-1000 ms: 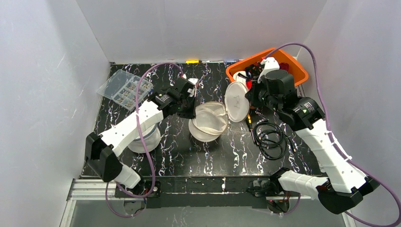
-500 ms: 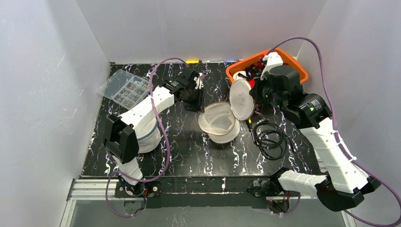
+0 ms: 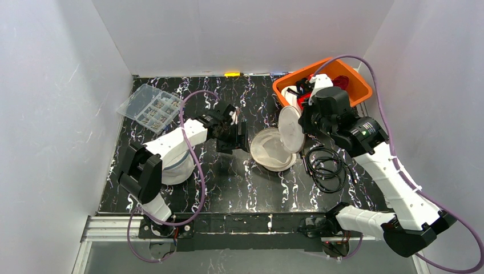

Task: Unzip the laundry bag and remove the bra
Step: Close the laundry bag at the center of the board.

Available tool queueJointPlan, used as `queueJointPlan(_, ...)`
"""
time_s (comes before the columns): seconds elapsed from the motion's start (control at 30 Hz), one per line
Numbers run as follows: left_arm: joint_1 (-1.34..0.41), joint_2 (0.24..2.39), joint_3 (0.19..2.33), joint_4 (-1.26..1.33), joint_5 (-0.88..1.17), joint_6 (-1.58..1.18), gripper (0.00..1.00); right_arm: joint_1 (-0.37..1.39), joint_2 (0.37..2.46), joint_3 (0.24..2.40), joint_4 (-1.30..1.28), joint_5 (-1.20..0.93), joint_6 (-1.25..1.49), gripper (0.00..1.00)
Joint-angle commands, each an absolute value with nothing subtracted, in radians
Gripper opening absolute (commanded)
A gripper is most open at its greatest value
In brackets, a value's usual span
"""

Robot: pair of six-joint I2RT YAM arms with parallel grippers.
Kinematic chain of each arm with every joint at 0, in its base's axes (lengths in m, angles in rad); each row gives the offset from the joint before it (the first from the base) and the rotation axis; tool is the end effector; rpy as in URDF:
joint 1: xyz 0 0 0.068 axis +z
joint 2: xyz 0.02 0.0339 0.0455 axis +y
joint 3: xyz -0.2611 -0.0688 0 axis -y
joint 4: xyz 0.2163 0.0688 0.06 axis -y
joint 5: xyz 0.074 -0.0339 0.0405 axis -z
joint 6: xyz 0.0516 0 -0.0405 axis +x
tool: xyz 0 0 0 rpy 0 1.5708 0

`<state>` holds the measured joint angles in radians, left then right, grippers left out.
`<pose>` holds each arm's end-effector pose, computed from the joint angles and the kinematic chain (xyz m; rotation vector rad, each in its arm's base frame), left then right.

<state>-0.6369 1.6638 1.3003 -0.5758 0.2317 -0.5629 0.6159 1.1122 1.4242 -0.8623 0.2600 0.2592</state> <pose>0.2672 -0.2124 0.2524 0.1987 2.6444 -0.7433 0.1688 0.1032 0.4063 -0.2218 2.0988 0.2499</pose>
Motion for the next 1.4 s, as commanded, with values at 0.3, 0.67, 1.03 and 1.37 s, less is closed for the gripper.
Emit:
queueJointPlan(0.3,-0.663,1.620,1.092,-0.153,0.302,-0.883,0.70,0.620,1.076,1.414,-0.802,0.266,0.293,0.01)
queueJointPlan(0.67,-0.672,1.722,1.104,-0.144,0.259,-0.899,0.54,0.621,1.069,1.410,-0.804,0.265,0.291,0.01)
queueJointPlan(1.03,-0.672,1.732,1.091,-0.154,0.247,-0.865,0.18,0.620,1.062,1.398,-0.793,0.268,0.296,0.01)
queueJointPlan(1.37,-0.671,1.625,1.273,-0.491,0.179,-0.692,0.00,0.620,1.096,1.492,-0.886,0.529,0.212,0.01)
